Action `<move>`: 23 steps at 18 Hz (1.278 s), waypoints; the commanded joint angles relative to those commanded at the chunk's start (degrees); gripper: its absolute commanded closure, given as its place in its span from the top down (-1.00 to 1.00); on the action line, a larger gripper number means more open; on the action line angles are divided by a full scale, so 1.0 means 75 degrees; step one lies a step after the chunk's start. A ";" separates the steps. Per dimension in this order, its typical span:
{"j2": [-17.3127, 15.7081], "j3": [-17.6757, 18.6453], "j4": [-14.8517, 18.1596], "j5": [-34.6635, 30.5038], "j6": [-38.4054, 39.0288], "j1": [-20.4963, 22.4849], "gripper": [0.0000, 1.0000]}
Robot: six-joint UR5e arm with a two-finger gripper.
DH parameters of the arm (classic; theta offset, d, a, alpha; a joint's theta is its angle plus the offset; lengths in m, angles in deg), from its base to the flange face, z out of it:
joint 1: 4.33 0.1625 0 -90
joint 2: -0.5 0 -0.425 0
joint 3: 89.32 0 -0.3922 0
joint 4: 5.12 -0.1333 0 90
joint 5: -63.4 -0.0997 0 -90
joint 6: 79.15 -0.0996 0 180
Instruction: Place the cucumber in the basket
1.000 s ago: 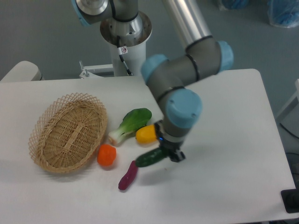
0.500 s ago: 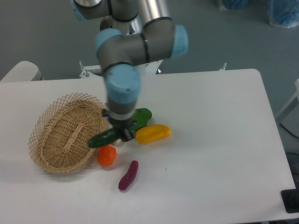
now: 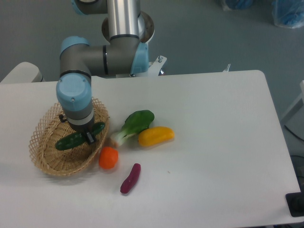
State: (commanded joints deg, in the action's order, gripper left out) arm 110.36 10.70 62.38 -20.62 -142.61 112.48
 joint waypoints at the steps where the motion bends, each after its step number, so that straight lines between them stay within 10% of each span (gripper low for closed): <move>1: 0.0058 0.0000 0.0000 0.0000 0.0082 -0.0024 -0.44; 6: 0.0386 -0.0023 -0.0572 0.0000 0.0551 -0.0200 -0.04; 10: 0.0422 -0.0059 -0.0656 -0.0047 0.0504 -0.0200 0.98; 23: 0.0117 -0.0913 -0.0562 -0.0375 -0.0079 0.1298 1.00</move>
State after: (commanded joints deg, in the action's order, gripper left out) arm 111.24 3.86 58.17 -23.43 -143.20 122.22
